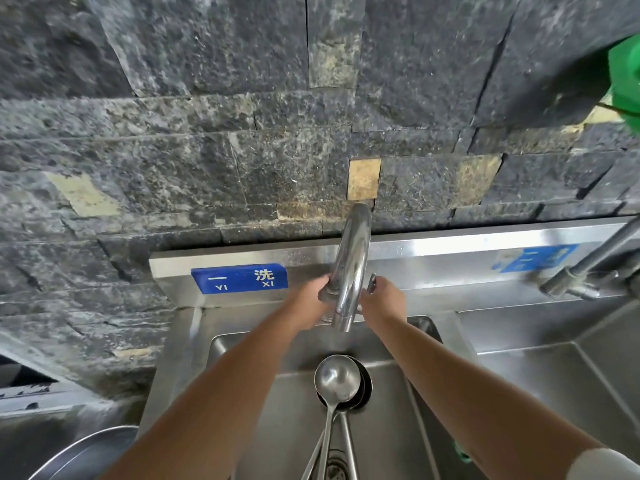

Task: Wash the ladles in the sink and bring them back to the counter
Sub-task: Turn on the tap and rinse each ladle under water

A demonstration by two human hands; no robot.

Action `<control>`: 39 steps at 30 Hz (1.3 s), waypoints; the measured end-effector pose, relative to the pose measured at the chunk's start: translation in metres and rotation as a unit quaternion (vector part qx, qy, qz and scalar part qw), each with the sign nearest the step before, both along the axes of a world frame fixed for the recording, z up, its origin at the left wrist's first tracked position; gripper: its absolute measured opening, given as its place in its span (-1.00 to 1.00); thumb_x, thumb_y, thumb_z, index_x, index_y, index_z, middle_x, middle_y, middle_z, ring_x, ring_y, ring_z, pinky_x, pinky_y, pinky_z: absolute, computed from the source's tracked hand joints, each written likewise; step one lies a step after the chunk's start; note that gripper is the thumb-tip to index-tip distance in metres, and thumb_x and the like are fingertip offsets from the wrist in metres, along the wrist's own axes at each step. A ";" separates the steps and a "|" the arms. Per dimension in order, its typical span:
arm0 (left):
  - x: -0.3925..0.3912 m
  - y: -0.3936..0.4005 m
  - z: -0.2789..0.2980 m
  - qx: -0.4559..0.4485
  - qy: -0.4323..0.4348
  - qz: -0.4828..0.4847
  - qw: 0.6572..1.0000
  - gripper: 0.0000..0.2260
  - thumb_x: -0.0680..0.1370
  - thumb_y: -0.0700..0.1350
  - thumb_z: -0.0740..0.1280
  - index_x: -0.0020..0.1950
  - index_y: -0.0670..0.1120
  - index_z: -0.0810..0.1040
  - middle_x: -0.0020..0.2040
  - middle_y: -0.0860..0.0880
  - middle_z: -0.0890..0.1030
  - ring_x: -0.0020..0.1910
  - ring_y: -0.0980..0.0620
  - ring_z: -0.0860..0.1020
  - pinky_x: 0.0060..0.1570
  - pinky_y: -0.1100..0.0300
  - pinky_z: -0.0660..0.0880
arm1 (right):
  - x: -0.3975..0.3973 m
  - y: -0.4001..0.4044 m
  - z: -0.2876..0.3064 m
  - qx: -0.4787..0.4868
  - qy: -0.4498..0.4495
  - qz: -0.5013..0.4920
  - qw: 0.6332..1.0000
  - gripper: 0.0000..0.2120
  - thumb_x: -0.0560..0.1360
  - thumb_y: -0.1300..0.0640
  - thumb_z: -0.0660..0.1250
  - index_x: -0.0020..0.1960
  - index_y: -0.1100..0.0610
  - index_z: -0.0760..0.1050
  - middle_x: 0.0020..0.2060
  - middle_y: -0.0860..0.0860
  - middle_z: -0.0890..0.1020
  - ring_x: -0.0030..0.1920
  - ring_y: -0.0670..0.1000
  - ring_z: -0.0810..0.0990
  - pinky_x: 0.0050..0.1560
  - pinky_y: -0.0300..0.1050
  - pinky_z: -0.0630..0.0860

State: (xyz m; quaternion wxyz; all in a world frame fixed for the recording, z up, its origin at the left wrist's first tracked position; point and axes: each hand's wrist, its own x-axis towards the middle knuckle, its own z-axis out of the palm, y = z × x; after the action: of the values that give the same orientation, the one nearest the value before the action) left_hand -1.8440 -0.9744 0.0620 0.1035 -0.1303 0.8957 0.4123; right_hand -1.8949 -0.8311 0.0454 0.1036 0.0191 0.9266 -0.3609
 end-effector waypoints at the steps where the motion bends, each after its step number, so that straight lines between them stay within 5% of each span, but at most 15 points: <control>1: -0.006 0.000 -0.002 -0.002 -0.003 0.009 1.000 -0.79 0.57 -0.15 0.38 0.20 -0.02 0.55 -0.04 -0.08 0.64 -0.17 0.08 0.56 -0.17 0.23 0.49 | -0.003 -0.001 -0.001 0.011 0.002 -0.002 1.000 -0.88 0.52 0.10 0.21 -0.09 0.15 0.44 -0.14 0.13 0.63 -0.16 0.13 0.51 -0.19 -0.11 0.36; 5: -0.019 0.000 -0.010 0.030 -0.012 0.063 0.997 -0.70 0.52 -0.15 0.44 0.24 -0.12 0.56 0.00 -0.14 0.62 0.08 -0.18 0.61 0.16 -0.11 0.54 | -0.011 -0.003 -0.007 0.043 0.010 -0.009 0.999 -0.86 0.56 0.16 0.16 -0.15 0.17 0.41 -0.24 0.09 0.53 -0.21 0.12 0.43 -0.22 -0.13 0.29; 13: -0.026 0.001 -0.008 -0.071 0.018 0.015 0.997 -0.94 0.56 -0.11 0.31 -0.04 0.07 0.49 -0.21 0.09 0.50 -0.10 0.00 0.53 -0.06 0.17 0.47 | -0.024 0.000 -0.007 0.059 0.010 0.040 0.997 -0.80 0.53 0.27 0.13 -0.03 0.23 0.53 -0.19 0.12 0.60 -0.21 0.12 0.55 -0.21 -0.06 0.49; 17: -0.025 0.003 -0.009 -0.066 0.036 0.029 0.997 -0.87 0.56 -0.12 0.31 0.09 0.01 0.58 -0.23 0.08 0.50 -0.10 -0.05 0.52 -0.07 0.13 0.46 | -0.030 0.001 -0.005 0.023 -0.008 0.033 0.999 -0.85 0.53 0.34 0.19 -0.01 0.35 0.52 -0.20 0.16 0.55 -0.09 0.22 0.61 0.02 0.14 0.58; 30: -0.022 0.006 -0.011 -0.027 0.047 0.048 0.997 -0.95 0.56 -0.11 0.31 -0.03 0.05 0.52 -0.19 0.11 0.53 -0.12 0.04 0.51 -0.16 0.19 0.37 | -0.030 0.005 -0.007 -0.004 0.005 0.039 0.999 -0.78 0.51 0.34 0.12 -0.05 0.35 0.54 -0.15 0.24 0.64 -0.16 0.20 0.63 -0.09 0.11 0.62; 39: -0.024 0.005 -0.015 -0.022 0.051 0.056 0.997 -0.80 0.55 -0.08 0.33 0.17 0.07 0.57 -0.17 0.12 0.52 -0.11 0.05 0.51 -0.20 0.22 0.37 | -0.033 0.006 -0.013 -0.076 -0.012 -0.001 0.997 -0.79 0.51 0.39 0.10 -0.09 0.36 0.51 -0.28 0.17 0.53 -0.21 0.13 0.52 -0.10 0.09 0.57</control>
State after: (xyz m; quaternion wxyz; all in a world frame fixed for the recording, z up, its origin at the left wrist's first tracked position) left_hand -1.8677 -0.9690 0.0466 0.0315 -0.1614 0.8998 0.4041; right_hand -1.9283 -0.8255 0.0323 0.1151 0.0168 0.8951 -0.4304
